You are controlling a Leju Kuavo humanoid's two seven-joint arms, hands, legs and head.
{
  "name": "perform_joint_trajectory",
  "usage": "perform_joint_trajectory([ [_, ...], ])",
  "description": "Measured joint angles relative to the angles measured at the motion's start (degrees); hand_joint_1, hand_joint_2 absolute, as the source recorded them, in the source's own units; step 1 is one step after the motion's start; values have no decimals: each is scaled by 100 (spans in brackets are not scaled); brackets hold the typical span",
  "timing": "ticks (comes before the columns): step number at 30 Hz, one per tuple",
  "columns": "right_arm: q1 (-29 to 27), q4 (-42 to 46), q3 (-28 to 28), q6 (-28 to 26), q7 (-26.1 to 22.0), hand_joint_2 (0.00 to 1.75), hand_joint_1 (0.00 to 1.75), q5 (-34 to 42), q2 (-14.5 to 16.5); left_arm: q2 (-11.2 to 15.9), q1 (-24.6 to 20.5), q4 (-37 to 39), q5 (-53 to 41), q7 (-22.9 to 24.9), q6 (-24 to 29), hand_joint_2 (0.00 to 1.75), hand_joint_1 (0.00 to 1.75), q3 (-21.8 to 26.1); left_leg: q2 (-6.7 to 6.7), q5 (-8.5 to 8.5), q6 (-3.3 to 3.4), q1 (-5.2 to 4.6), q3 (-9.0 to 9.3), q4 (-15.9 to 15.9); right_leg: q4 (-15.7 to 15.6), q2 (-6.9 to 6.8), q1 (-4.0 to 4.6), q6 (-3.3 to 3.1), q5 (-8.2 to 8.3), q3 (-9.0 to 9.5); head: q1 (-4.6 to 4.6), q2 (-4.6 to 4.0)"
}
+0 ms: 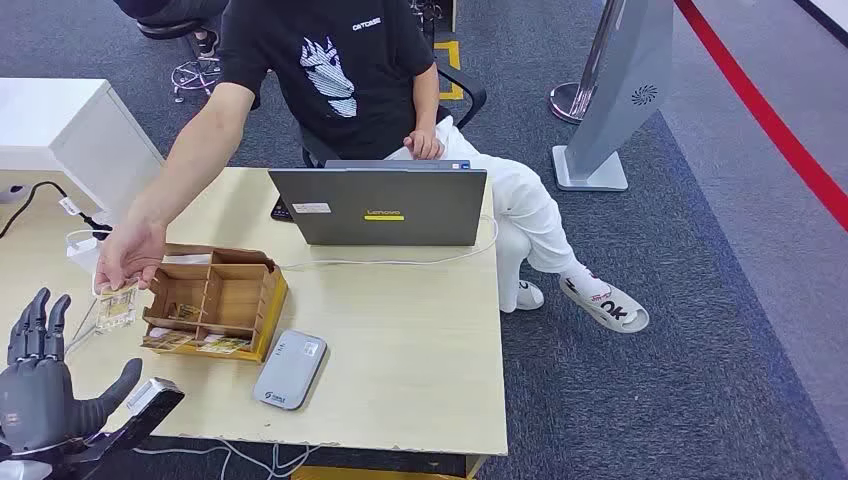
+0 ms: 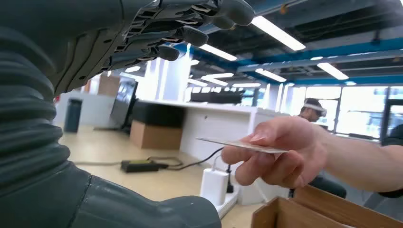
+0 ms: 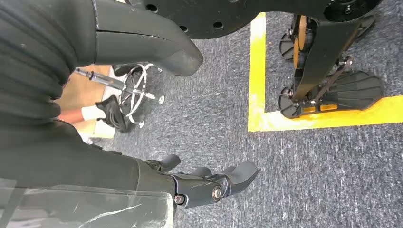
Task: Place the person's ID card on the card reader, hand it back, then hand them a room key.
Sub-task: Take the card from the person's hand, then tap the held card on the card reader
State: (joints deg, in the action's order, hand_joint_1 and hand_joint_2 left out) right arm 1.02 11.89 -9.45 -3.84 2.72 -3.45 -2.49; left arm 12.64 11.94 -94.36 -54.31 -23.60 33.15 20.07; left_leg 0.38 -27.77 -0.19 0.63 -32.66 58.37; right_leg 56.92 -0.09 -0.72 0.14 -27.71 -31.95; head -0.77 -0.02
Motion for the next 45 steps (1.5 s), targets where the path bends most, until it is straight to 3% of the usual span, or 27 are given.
perform_joint_trajectory([
  [11,37,-45,-52,18,78,175,0,-270,0,318,-13,-402,-1795,123,550,175,0,-759,0,1,0,0,0,0,0,0,0,0,0,0,1,1],
  [12,41,-49,-56,17,80,175,0,-294,0,319,-15,-421,-1898,89,586,175,7,-796,0,1,0,0,0,0,0,0,0,0,0,0,1,1],
  [15,48,-54,-63,10,81,175,0,-324,0,319,-20,-437,-2001,4,627,175,138,-867,0,0,0,0,0,0,0,0,0,0,0,0,0,2],
  [16,50,-55,-64,3,81,175,0,-328,0,318,-20,-437,-2007,-15,628,175,175,-879,0,1,0,0,0,0,0,0,0,0,0,0,0,2],
  [36,63,-85,-81,1,78,175,0,-453,0,323,-88,-397,-1924,-157,628,175,175,-1047,-1,1,0,-1,0,0,-1,-2,0,0,0,-1,1,1],
  [45,102,-85,-84,89,78,175,0,-573,0,350,-780,643,-2217,133,628,175,175,-1700,-3,9,-6,0,2,0,2,-4,0,-3,4,3,0,1],
])
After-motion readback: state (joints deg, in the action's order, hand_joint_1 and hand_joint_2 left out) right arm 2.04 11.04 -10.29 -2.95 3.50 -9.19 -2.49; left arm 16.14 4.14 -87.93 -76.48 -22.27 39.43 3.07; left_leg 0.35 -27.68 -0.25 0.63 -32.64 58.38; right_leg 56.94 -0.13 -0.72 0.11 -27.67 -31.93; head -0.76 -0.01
